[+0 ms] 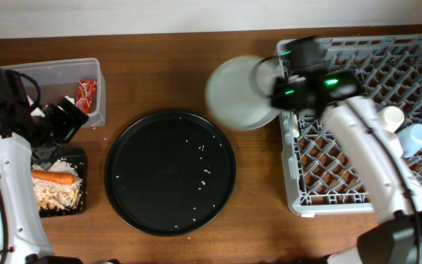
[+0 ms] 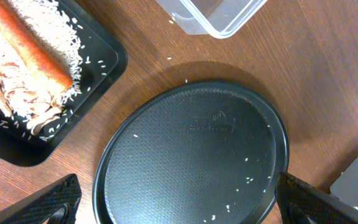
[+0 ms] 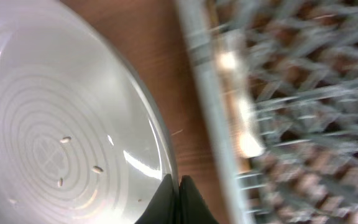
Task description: Sort waste into correct bins and load items into the dishwasher rack
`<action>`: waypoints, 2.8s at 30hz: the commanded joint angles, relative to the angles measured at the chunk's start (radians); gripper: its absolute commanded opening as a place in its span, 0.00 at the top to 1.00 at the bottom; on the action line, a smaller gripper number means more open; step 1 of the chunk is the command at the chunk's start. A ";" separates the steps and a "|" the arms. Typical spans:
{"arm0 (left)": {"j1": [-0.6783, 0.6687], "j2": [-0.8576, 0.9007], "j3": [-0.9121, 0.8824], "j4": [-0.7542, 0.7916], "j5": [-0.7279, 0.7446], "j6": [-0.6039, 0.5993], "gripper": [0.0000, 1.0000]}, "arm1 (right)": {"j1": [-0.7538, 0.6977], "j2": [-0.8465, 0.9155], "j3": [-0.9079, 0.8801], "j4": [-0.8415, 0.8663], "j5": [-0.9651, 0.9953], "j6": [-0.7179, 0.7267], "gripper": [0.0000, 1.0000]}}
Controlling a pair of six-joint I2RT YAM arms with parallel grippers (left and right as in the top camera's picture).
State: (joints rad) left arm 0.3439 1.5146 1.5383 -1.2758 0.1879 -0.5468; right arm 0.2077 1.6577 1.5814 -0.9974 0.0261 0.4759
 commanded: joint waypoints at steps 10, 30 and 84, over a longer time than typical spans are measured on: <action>0.006 -0.004 0.000 -0.001 0.007 0.002 0.01 | -0.563 -0.019 0.014 0.038 -0.013 -0.177 0.96; 0.006 -0.004 0.000 -0.001 0.007 0.002 0.01 | -0.517 0.147 0.014 0.330 0.259 -0.387 0.96; 0.006 -0.004 0.000 -0.001 0.007 0.002 0.01 | -0.109 -0.141 0.516 -0.503 0.187 -0.021 0.01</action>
State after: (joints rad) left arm 0.3439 1.5146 1.5383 -1.2762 0.1883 -0.5468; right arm 0.0937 1.5414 2.0983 -1.4425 0.2729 0.4206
